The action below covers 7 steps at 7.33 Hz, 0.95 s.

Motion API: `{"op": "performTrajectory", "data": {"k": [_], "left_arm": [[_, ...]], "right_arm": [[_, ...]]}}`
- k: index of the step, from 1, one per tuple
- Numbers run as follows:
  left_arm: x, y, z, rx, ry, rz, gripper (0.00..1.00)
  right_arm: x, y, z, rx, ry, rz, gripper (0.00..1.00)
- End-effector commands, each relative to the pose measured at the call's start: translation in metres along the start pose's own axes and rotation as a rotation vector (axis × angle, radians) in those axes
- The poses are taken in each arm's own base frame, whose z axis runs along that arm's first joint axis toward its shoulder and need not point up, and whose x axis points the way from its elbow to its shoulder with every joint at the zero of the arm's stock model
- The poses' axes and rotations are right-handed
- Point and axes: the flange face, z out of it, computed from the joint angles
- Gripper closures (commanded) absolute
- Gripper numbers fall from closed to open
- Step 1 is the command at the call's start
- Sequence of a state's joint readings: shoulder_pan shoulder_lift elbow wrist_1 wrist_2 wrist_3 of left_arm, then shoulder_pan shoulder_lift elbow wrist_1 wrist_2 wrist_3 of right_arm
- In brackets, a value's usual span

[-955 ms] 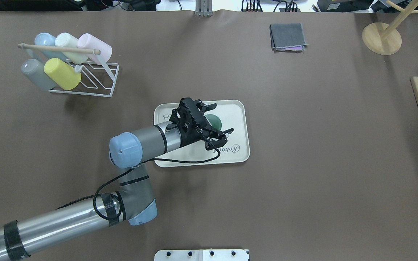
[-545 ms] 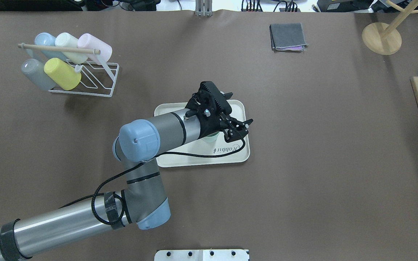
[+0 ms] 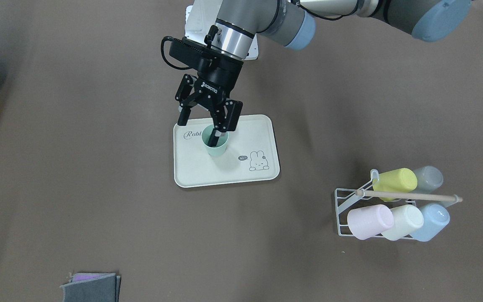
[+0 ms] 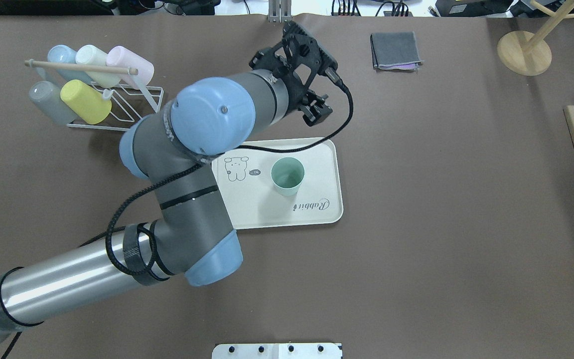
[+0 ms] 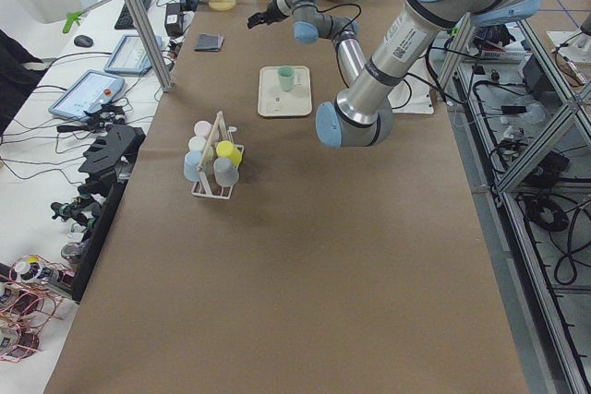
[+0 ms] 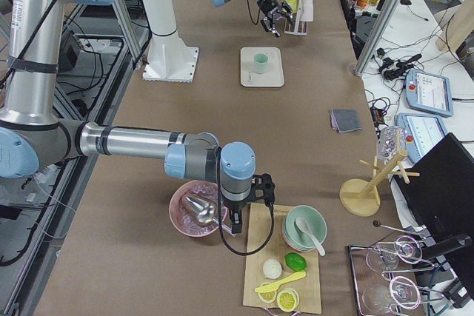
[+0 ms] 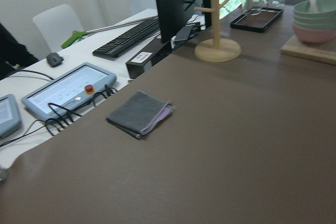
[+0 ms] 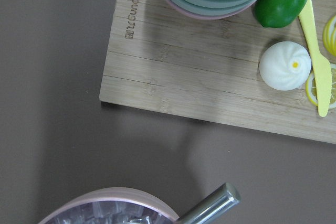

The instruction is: Pick up and place green cup on tray

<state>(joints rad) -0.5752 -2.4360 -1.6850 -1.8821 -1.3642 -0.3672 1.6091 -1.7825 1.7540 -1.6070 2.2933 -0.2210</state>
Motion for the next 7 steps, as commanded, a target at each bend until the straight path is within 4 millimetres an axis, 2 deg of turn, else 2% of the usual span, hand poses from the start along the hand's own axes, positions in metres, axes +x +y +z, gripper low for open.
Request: {"op": "performTrajectory", "data": {"k": [1,2,3,4,5,7], "left_arm": [[-0.103,-0.003,-0.014,-0.201,-0.221,-0.018,0.02],[-0.151,0.021,-0.006,-0.290,-0.251,-0.049,0.02],[-0.220,0.048,-0.006,-0.391,-0.226,-0.157,0.02],[-0.311,0.077,-0.009,-0.490,-0.198,-0.308,0.02],[-0.379,0.106,-0.014,-0.578,-0.090,-0.462,0.02],[-0.503,0.190,-0.034,-0.706,0.086,-0.798,0.02]], "right_arm": [[0.000,0.000,0.000,0.000,0.000,0.000,0.00],[0.000,0.000,0.000,0.000,0.000,0.000,0.00],[0.000,0.000,0.000,0.001,0.000,-0.001,0.00],[-0.001,0.000,-0.001,0.002,0.001,-0.002,0.00],[-0.001,-0.001,-0.002,0.004,0.001,-0.003,0.00],[-0.002,-0.001,-0.002,0.005,0.001,-0.004,0.00]]}}
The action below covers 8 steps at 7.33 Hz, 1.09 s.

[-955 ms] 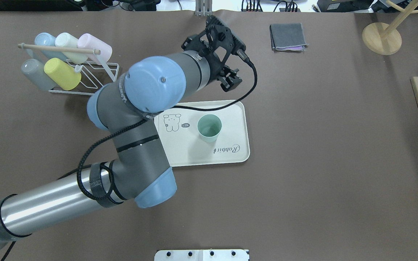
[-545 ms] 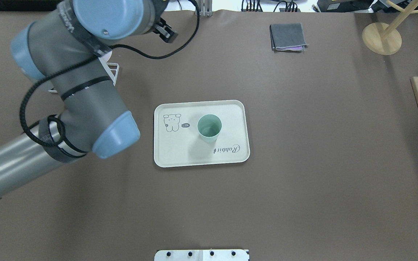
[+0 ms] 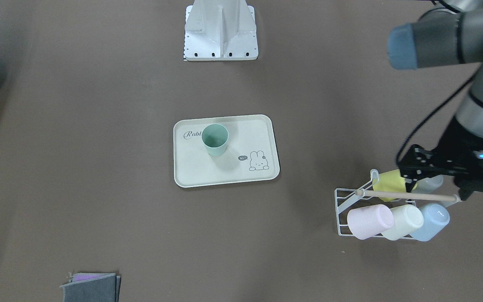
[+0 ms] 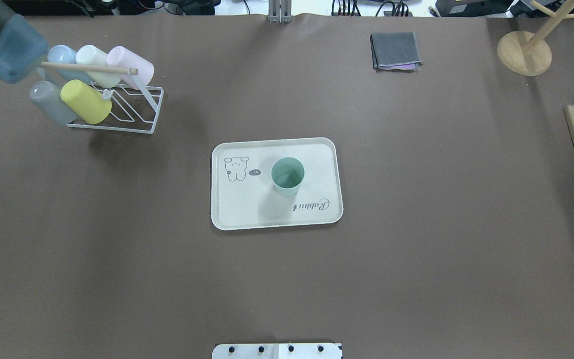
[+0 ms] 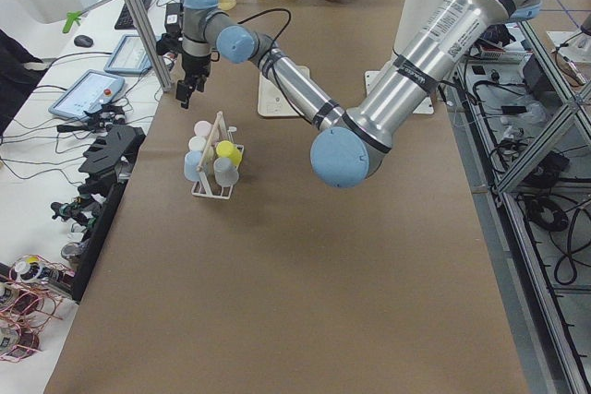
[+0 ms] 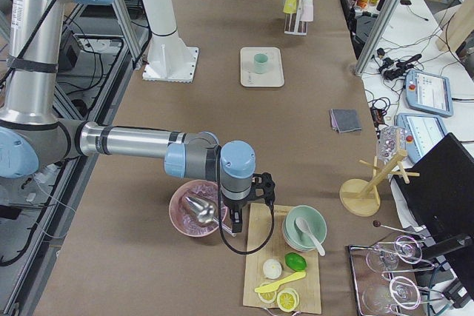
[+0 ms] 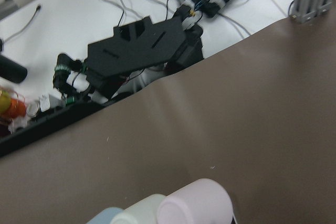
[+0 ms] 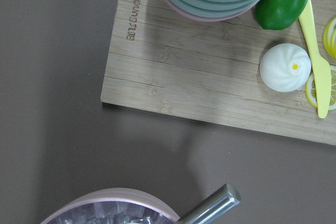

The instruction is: Pick up and place green cup on tray

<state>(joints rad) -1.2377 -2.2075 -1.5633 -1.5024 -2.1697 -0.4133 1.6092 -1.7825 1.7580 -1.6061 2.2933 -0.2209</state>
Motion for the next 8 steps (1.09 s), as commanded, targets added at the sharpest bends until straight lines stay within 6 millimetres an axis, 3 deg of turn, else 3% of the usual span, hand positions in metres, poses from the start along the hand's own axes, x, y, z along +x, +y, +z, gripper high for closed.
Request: {"op": "performTrajectory", "data": {"k": [1,2,3,5,6,8], "left_arm": [[-0.188,0.065,0.025,-0.174,0.256,-0.303,0.02],[-0.254,0.130,0.037,-0.159,0.252,-0.338,0.02],[-0.294,0.178,0.046,-0.142,0.243,-0.347,0.02],[-0.343,0.265,0.080,-0.170,0.187,-0.240,0.02],[-0.361,0.282,0.078,-0.158,0.115,-0.211,0.02],[-0.365,0.280,0.080,-0.172,0.052,-0.213,0.02]], "right_arm": [[-0.001,0.000,-0.001,0.003,-0.001,0.000,0.00],[-0.001,0.000,-0.002,0.003,-0.001,0.000,0.00],[-0.001,0.000,-0.002,0.003,-0.001,0.000,0.00],[-0.001,0.000,-0.002,0.003,-0.001,0.000,0.00],[-0.001,0.000,-0.002,0.003,-0.001,-0.002,0.00],[-0.001,0.000,-0.002,0.003,-0.001,-0.002,0.00]]}}
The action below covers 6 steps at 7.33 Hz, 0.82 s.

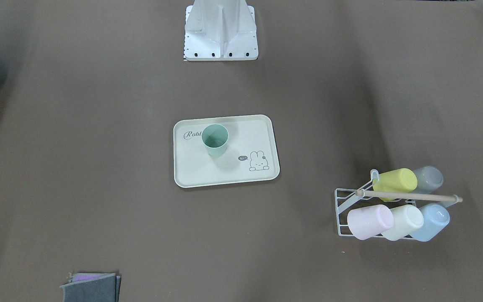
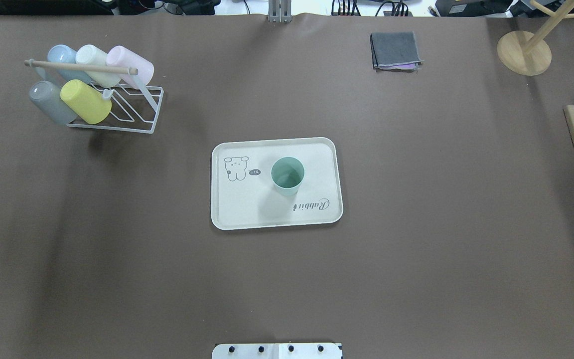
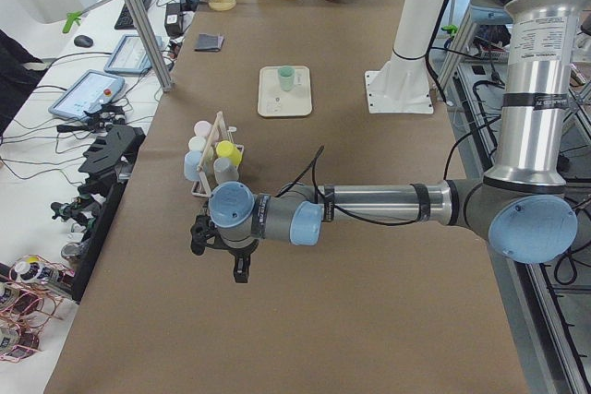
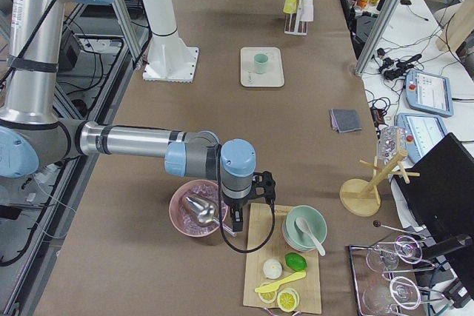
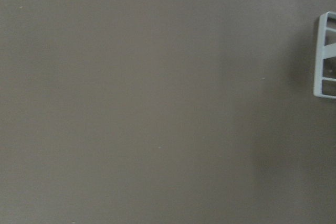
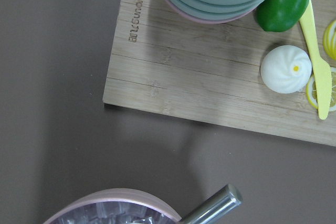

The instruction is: Pick up and place green cup on tray

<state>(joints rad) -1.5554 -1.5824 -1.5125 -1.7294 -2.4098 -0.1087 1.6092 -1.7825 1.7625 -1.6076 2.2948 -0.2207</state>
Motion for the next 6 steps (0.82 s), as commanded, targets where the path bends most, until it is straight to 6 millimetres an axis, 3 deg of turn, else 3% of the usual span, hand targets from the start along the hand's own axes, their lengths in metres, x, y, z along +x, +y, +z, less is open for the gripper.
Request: {"op": "performTrajectory", "data": {"k": [1,2,3,6], "left_arm": [[-0.009,0.000,-0.010,0.013,-0.041,-0.008,0.02],[-0.014,0.001,-0.027,0.047,-0.035,-0.019,0.02],[-0.006,0.000,-0.035,0.061,-0.033,-0.003,0.02],[-0.003,0.017,-0.045,0.060,-0.056,-0.021,0.02]], "right_arm": [[0.000,0.000,0.000,0.000,0.000,0.000,0.00],[0.000,0.001,0.000,-0.001,0.000,0.001,0.00],[0.000,0.000,0.000,0.000,0.000,0.000,0.00],[0.000,0.001,0.000,-0.001,0.000,0.001,0.00]]}}
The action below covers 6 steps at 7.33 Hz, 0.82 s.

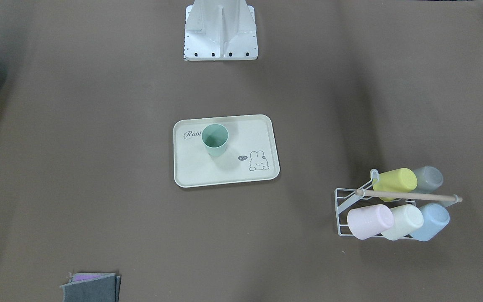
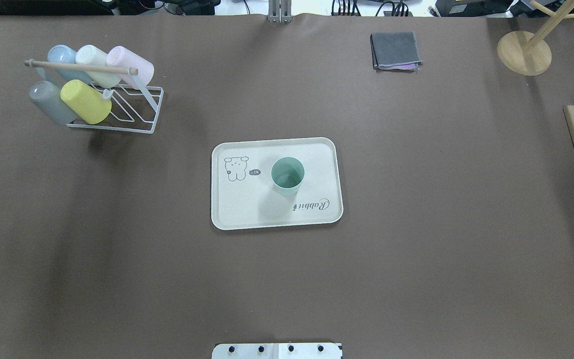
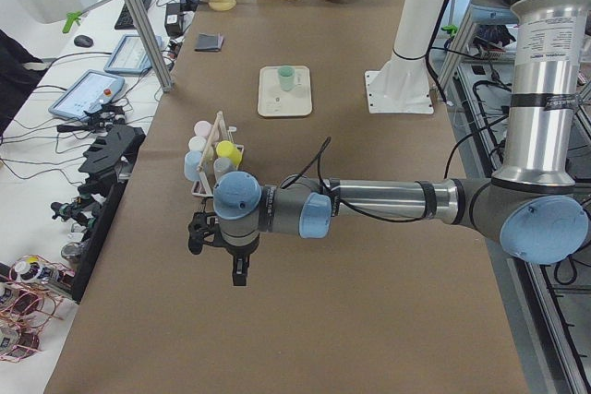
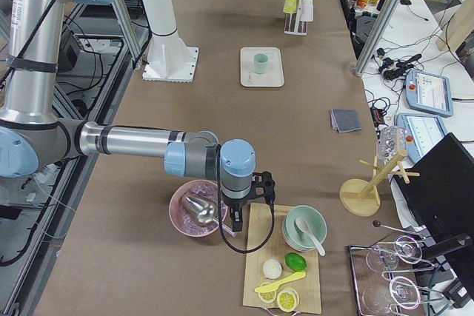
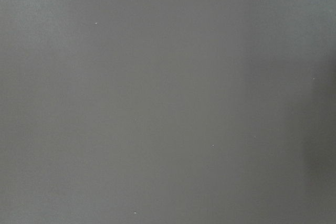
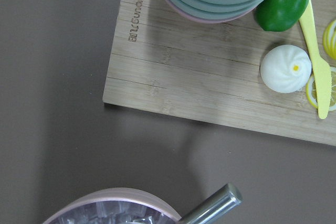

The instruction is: Pick up and place green cup on tray

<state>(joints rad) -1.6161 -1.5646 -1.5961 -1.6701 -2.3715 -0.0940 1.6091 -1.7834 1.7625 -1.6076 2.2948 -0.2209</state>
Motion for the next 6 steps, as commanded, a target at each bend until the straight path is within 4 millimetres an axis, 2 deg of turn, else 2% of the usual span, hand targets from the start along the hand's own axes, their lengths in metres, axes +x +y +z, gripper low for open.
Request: {"op": "performTrajectory", "data": {"k": [1,3,4,6], "left_arm": [[-0.0095,0.0212,0.0036,-0.009,-0.033,-0.015,0.02],[-0.0122,0.0236,0.0054,-0.009,-0.029,-0.018,0.02],[-0.0054,0.0185,-0.0027,0.003,-0.028,-0.010,0.02],[-0.0051,0.0210,-0.0018,-0.002,-0.004,-0.018,0.02]], "right_arm": [[-0.0004,0.0001,-0.0004,0.001,0.000,-0.001,0.00],[-0.0004,0.0000,-0.0005,0.002,0.000,-0.002,0.00],[-0.0008,-0.0001,-0.0009,0.002,0.000,-0.002,0.00],[-0.0009,-0.0002,-0.0011,0.003,0.001,-0.003,0.00]]}}
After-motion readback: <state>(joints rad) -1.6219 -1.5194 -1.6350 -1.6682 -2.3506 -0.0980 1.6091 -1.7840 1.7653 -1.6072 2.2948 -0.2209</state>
